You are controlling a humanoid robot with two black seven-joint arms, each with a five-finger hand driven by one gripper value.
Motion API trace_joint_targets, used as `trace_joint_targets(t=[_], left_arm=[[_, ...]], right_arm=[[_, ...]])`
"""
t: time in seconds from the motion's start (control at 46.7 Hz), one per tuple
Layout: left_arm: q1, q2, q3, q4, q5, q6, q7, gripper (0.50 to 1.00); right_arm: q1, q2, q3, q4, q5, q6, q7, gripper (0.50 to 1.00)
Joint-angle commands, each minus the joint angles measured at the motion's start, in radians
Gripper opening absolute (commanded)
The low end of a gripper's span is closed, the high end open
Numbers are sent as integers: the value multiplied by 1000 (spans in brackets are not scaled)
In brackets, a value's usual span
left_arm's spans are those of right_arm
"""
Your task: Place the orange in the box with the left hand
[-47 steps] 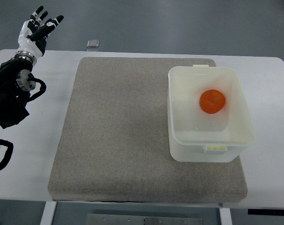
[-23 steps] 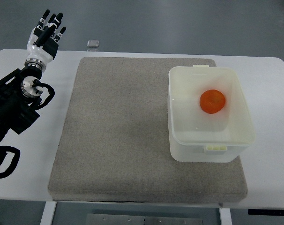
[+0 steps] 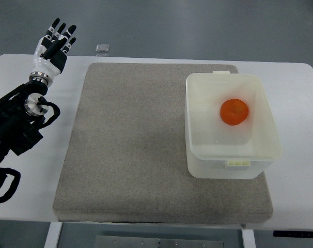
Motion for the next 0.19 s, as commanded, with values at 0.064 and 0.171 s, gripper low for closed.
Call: trace_joint_targets(t=[0.064, 0.171], left_arm=[[5, 0, 2, 0, 9, -16, -2, 994], [5, -1, 1, 0, 9, -18, -4, 994]], right_arm=[[4, 0, 8, 0, 0, 3, 0, 926], [6, 0, 2, 2, 0, 3, 2, 926]])
